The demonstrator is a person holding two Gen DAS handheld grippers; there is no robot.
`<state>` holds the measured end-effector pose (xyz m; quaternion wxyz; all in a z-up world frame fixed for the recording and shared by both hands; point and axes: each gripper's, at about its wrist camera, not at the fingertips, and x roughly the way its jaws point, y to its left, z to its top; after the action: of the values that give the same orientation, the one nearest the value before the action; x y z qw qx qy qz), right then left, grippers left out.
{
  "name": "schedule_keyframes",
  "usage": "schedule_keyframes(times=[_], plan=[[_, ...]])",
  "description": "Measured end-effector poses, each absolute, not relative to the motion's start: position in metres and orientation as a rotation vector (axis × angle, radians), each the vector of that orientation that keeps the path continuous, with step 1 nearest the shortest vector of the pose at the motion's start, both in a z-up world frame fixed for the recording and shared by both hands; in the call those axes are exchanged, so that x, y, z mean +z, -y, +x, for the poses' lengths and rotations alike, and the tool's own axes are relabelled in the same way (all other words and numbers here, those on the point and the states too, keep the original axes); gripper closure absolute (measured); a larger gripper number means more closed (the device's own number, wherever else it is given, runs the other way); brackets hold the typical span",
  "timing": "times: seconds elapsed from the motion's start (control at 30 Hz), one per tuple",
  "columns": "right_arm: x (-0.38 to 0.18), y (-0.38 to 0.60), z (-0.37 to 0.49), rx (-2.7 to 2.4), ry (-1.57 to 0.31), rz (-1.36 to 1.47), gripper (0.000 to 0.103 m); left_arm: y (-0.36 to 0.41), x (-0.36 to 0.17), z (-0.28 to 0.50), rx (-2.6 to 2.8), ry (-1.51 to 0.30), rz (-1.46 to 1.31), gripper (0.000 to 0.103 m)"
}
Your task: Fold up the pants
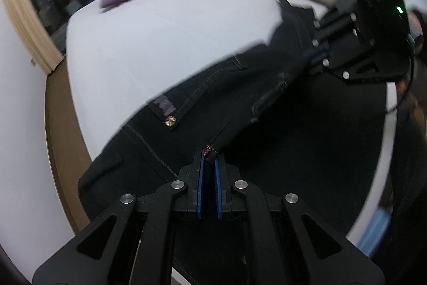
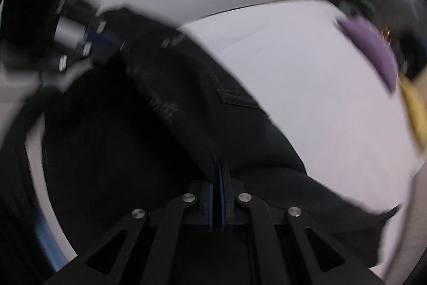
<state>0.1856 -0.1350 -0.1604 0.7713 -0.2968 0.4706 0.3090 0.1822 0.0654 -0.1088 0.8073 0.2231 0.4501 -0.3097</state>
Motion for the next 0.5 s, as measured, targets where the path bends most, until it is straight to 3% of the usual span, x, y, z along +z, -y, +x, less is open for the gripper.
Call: schedule_keyframes(times=[0.5], plan=[[-0.195,0.120,0.051,0.669,-0.834,-1.164,0.098,-0.034,-0.140,0.087,-0.751,-0.964,0.746,0.097]])
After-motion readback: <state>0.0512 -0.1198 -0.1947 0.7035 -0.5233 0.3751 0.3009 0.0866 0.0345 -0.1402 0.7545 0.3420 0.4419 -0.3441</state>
